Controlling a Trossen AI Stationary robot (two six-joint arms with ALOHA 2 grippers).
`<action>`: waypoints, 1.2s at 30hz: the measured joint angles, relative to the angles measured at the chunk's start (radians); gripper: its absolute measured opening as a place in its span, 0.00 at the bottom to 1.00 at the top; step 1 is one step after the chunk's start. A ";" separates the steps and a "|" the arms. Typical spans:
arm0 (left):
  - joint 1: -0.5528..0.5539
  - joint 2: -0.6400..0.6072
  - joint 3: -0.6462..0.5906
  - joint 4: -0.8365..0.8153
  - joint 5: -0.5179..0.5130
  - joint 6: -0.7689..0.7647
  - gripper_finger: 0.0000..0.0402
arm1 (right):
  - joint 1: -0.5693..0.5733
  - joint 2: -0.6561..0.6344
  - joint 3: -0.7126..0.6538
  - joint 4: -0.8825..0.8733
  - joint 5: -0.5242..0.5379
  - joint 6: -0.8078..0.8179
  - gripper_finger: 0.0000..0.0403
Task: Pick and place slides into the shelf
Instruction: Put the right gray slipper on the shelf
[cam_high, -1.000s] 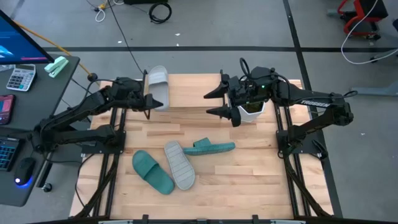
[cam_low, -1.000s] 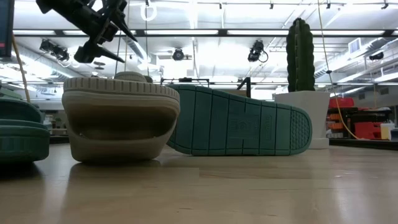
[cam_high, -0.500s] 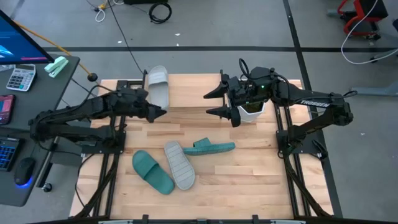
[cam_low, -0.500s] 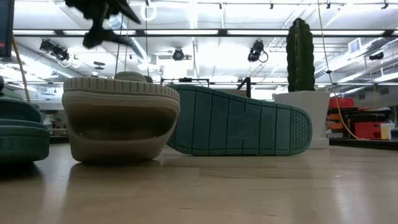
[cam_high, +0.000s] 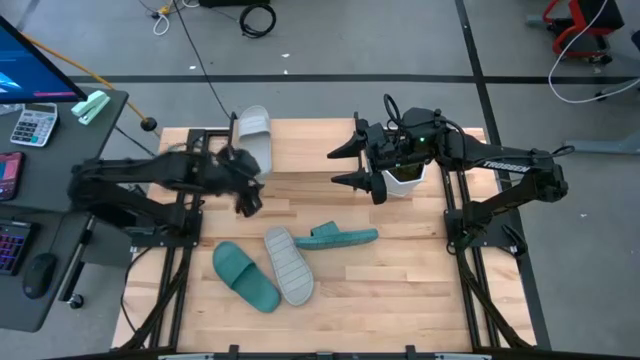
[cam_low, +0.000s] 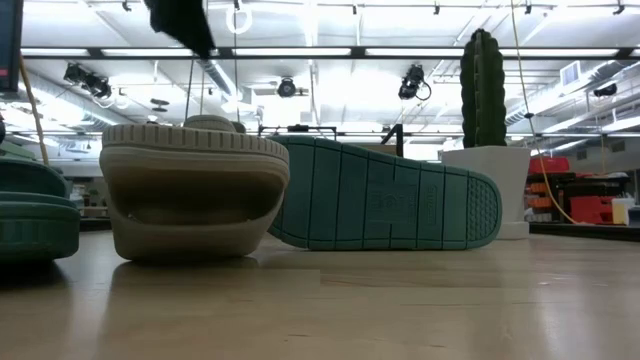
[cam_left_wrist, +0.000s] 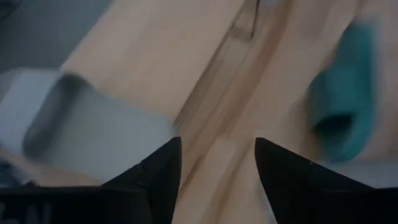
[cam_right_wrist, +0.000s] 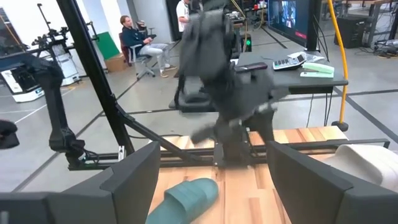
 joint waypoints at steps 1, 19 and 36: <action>-0.013 0.034 0.000 -0.033 -0.026 -0.003 0.48 | 0.000 0.000 0.000 0.000 0.000 0.000 0.75; -0.136 0.284 0.000 -0.208 -0.387 -0.100 0.32 | 0.001 0.000 0.000 -0.026 0.000 -0.019 0.75; -0.134 0.284 0.000 -0.253 -0.331 -0.050 0.62 | -0.001 0.000 0.000 -0.050 0.000 -0.159 0.75</action>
